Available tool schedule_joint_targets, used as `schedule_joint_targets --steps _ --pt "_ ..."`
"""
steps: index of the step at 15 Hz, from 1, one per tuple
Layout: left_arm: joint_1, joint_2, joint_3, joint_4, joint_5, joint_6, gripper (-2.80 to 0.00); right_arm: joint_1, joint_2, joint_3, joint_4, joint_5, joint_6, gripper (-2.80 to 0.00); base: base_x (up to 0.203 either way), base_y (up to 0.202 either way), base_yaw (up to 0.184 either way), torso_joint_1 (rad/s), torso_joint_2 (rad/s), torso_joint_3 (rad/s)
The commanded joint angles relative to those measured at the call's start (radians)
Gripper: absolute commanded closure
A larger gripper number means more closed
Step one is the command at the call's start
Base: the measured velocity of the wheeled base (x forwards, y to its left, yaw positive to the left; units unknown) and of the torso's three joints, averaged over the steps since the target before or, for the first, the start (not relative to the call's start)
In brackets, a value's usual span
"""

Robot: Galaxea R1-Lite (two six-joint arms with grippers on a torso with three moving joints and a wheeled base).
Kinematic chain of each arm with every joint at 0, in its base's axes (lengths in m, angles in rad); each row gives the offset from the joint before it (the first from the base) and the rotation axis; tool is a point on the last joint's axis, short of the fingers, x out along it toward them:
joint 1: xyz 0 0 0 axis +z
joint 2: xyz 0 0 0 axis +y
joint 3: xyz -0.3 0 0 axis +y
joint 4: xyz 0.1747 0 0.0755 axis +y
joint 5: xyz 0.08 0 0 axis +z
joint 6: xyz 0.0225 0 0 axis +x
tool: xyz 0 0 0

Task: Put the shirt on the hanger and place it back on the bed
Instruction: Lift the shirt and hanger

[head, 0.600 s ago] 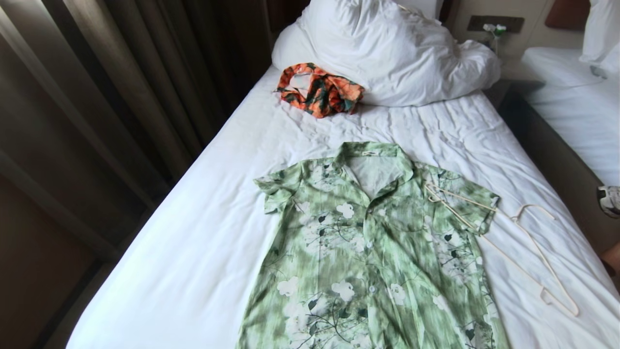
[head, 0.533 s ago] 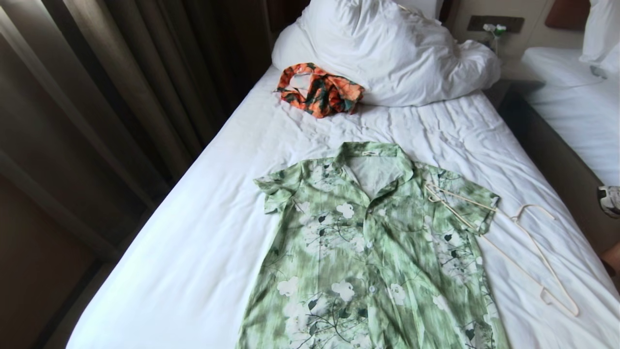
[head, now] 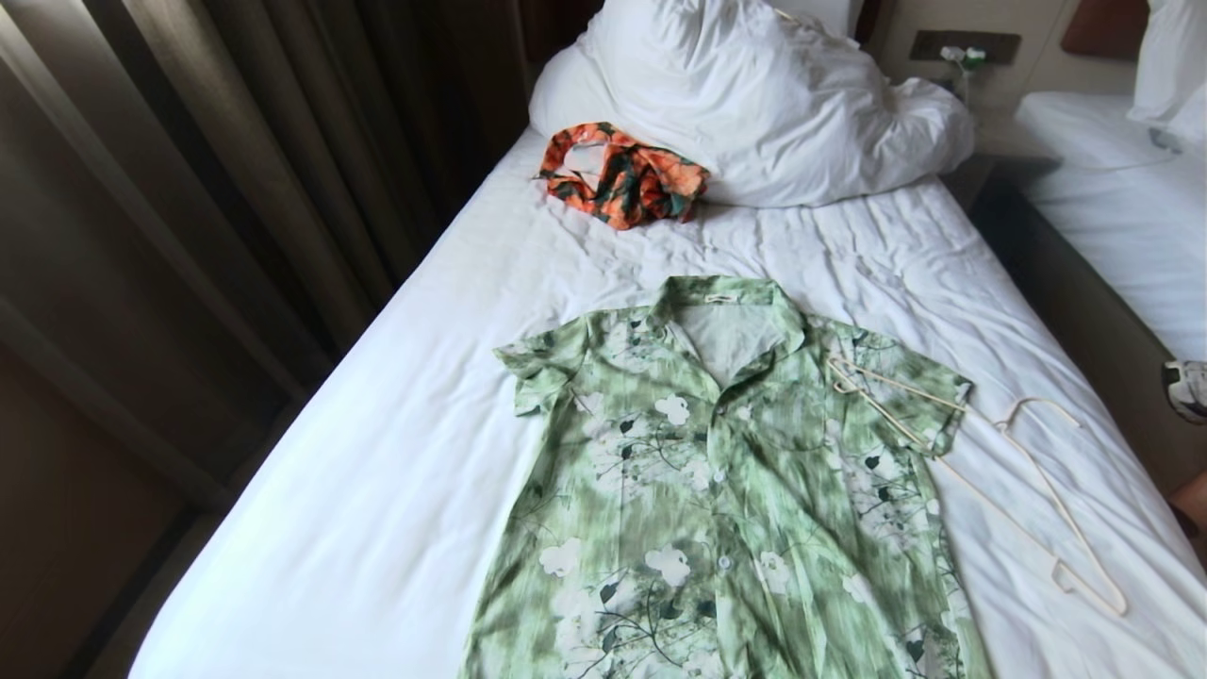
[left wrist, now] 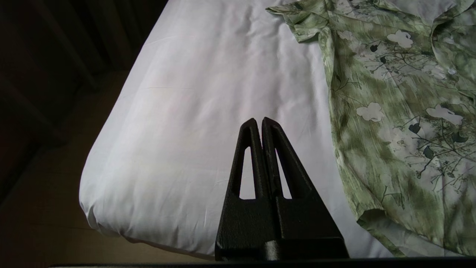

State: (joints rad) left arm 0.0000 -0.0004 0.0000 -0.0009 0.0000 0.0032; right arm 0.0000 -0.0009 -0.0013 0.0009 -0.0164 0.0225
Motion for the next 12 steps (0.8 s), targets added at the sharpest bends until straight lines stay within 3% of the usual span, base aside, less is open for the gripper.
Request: schedule_joint_targets --steps 1,7,12 --pt "0.000 0.000 0.000 0.001 0.000 0.000 0.00 0.000 -0.001 -0.006 0.003 0.002 -0.005 0.00 0.000 0.000 0.000 0.000 0.00 0.000" --pt "0.000 0.000 0.000 -0.001 0.000 0.000 0.00 0.000 0.061 -0.158 0.074 0.019 -0.026 0.00 0.000 0.000 0.000 0.000 0.00 0.000" --pt "0.000 0.000 0.000 -0.001 0.000 0.000 0.00 0.001 0.378 -0.278 0.064 0.051 -0.015 0.00 0.000 0.000 0.000 0.000 0.00 0.000"
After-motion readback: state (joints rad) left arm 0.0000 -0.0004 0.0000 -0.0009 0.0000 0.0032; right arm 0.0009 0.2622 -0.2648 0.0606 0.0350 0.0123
